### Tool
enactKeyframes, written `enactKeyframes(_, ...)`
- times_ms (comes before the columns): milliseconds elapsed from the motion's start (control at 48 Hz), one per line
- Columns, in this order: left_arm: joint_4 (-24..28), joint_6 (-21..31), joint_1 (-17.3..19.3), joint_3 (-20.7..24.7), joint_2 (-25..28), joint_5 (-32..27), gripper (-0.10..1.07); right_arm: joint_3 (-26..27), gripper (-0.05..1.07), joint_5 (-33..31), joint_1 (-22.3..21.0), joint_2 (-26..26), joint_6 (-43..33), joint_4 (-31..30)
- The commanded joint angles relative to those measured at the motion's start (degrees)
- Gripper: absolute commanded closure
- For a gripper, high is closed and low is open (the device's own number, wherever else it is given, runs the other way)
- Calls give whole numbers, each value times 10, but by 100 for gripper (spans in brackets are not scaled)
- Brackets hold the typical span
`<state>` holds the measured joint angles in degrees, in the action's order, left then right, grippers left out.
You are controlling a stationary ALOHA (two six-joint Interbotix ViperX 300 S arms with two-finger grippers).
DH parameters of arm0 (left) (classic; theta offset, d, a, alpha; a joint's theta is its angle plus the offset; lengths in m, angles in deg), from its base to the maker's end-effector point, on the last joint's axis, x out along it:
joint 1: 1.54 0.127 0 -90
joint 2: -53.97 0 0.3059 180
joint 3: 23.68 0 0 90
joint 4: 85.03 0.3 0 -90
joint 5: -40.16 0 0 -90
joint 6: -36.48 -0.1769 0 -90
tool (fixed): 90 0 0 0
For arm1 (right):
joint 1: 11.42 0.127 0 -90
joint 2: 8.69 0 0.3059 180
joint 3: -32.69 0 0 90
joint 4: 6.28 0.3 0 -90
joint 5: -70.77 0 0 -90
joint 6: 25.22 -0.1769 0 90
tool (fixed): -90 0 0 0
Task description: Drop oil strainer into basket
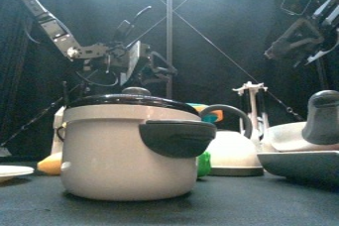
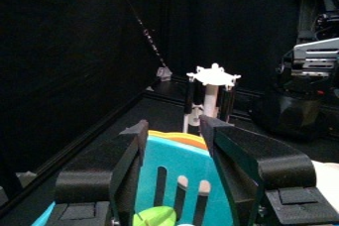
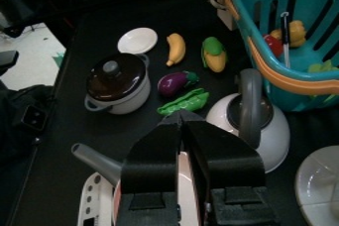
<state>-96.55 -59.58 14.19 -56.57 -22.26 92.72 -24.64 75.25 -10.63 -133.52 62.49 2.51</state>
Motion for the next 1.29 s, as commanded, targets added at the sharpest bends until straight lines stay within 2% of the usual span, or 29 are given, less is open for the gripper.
enactKeyframes(0, 2, -1, 0, 6, -11, 2, 14, 7, 86, 3, -1, 2, -1, 2)
enactKeyframes(438, 5, 0, -2, 6, -13, 2, 14, 6, 86, 4, -5, 2, 0, -2)
enactKeyframes(729, 37, -1, -71, -6, -31, -13, 14, 6, 86, 4, -24, 2, 1, -7)
enactKeyframes(875, 39, 0, -92, -12, -54, -54, 14, 7, 86, 4, -29, 2, 1, -7)
enactKeyframes(1062, 32, 1, -128, -31, -96, -144, 15, 10, 86, 4, -28, 1, -1, -3)
enactKeyframes(1271, -23, 1, -162, -55, -137, -215, 15, 8, 86, -7, -19, -3, -1, 18)
